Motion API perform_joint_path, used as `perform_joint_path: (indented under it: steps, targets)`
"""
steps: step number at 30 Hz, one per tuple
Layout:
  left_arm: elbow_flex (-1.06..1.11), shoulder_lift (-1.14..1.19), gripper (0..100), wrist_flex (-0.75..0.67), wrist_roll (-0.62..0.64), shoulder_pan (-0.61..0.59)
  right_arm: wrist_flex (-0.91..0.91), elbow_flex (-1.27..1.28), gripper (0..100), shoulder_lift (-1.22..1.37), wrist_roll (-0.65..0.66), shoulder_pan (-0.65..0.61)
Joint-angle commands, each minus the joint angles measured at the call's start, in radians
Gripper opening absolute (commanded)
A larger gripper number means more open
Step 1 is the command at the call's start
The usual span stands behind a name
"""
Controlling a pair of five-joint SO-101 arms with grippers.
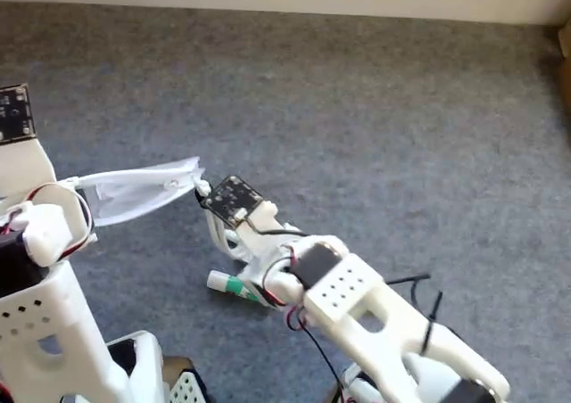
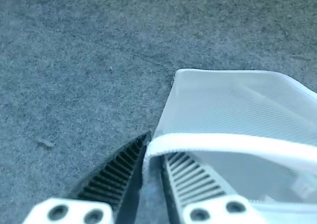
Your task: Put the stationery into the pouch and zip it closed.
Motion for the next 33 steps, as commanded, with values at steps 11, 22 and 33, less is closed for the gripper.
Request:
perform_joint_path:
  steps: [11,22,33]
  targets:
    - [0.005,0.016,1,-0.002,0.009,-0.013,-0.022,-0.162,16.5,0.239,0.064,-0.035]
    - [0.054,0.016,1,-0.017,0.008,-0.013,-0.119,-0.179,16.3,0.41,0.064,-0.036]
    - [0.054,0.016,1,-0.015,0.008,-0.013,-0.114,-0.171,12.5,0.444,0.064,-0.033]
